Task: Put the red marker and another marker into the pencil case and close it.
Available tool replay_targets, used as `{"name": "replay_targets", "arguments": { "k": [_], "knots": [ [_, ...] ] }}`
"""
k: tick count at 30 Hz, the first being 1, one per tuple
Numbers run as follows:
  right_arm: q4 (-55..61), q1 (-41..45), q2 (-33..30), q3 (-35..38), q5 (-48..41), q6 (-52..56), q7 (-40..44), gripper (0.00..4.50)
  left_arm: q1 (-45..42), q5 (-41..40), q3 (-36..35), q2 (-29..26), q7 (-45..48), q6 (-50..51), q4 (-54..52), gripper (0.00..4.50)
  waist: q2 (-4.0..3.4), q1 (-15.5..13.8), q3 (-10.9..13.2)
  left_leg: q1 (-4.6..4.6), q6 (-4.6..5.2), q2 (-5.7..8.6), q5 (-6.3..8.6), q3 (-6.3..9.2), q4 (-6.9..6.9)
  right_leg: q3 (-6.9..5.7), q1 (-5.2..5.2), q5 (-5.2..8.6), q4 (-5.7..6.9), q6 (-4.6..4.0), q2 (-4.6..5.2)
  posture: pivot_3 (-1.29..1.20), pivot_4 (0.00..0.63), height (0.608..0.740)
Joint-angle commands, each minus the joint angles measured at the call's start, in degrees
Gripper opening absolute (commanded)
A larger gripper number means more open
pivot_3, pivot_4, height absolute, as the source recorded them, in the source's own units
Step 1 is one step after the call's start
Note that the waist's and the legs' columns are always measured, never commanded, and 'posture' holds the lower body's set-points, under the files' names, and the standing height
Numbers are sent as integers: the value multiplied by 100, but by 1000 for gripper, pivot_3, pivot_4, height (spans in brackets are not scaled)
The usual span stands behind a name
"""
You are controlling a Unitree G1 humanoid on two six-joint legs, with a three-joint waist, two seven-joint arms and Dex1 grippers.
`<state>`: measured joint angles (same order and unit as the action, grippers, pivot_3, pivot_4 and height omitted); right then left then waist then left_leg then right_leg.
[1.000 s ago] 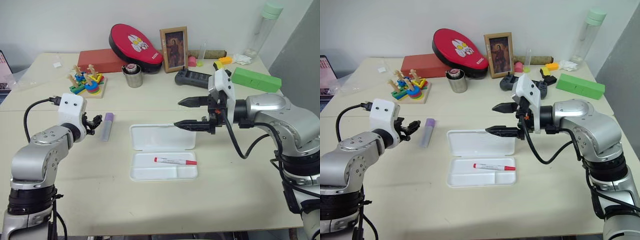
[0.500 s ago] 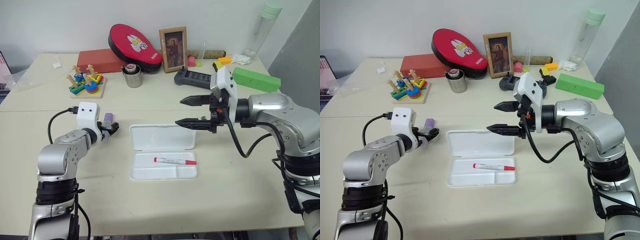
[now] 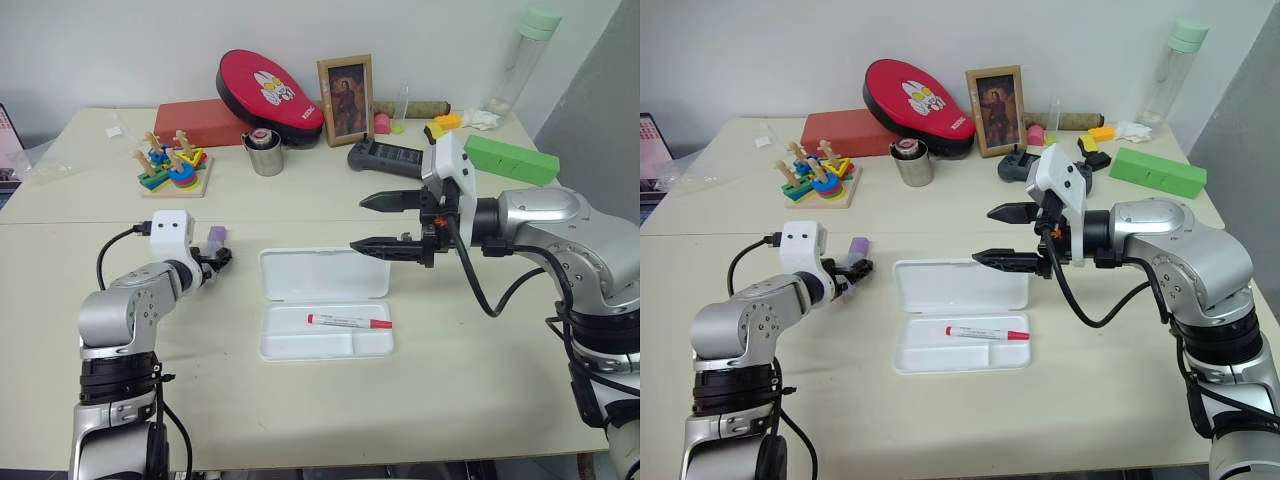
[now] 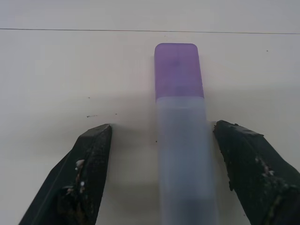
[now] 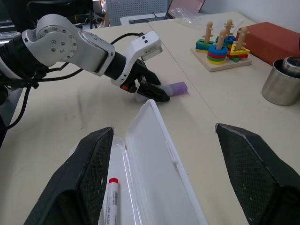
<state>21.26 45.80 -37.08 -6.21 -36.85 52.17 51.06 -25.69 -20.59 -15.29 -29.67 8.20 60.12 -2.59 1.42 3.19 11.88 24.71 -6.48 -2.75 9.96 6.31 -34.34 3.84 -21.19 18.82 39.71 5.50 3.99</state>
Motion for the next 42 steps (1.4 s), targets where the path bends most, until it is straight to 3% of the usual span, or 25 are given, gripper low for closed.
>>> {"name": "replay_targets", "arguments": {
  "k": [1, 9, 10, 18, 28, 34, 42],
  "knots": [
    [196, 31, -58, 156, -53, -23, -51, 3618, 3, 127, 53, -63, 60, -9, 56, 2895, 0, 0, 0, 0, 0, 0, 0, 0, 0, 0, 0, 0, 0, 0, 0, 0, 150, 740],
    [215, 13, -73, 164, -85, -26, -98, 3618, 1, 291, 166, -96, 153, -76, 64, 1230, 0, -5, 0, 0, 0, 0, 0, 0, 0, 0, 0, 0, 0, 0, 0, 0, 150, 740],
    [215, 13, -77, 166, -89, -26, -102, 3618, 1, 300, 165, -96, 163, -75, 64, 1175, 0, -6, 0, 0, 0, 0, 0, 0, 0, 0, 0, 0, 1, 0, 0, 0, 150, 740],
    [219, -4, -109, 171, -102, -44, -95, 3618, 50, 461, 224, -203, 253, -189, -32, 1175, 0, -4, 0, 0, -1, 0, 0, 1, 0, 0, 0, 0, 1, 0, 0, 0, 150, 740],
    [187, -255, -858, 79, 157, -570, 684, 3618, 84, 136, 50, -1519, 1579, -555, -1138, 1175, 2, -7, 2, 4, -1, 0, 0, -2, 13, -1, -2, 0, -22, 1, 0, 0, 150, 740],
    [155, -464, -1279, -94, 504, -1154, 1265, 3618, -462, -654, -162, -2138, 2491, -212, -1735, 1175, 2, -11, 2, 6, -1, -1, 0, -1, 25, -3, -4, 1, -33, 1, 1, 0, 150, 740],
    [-60, -689, -1525, -314, 1143, -1863, 1613, 3618, -902, -2407, -116, -2305, 3805, 255, -2706, 1175, 2, 1, 2, 8, 0, -1, 0, -5, 27, -2, 0, 1, -51, 2, 1, 0, 150, 740]
  ]
}}
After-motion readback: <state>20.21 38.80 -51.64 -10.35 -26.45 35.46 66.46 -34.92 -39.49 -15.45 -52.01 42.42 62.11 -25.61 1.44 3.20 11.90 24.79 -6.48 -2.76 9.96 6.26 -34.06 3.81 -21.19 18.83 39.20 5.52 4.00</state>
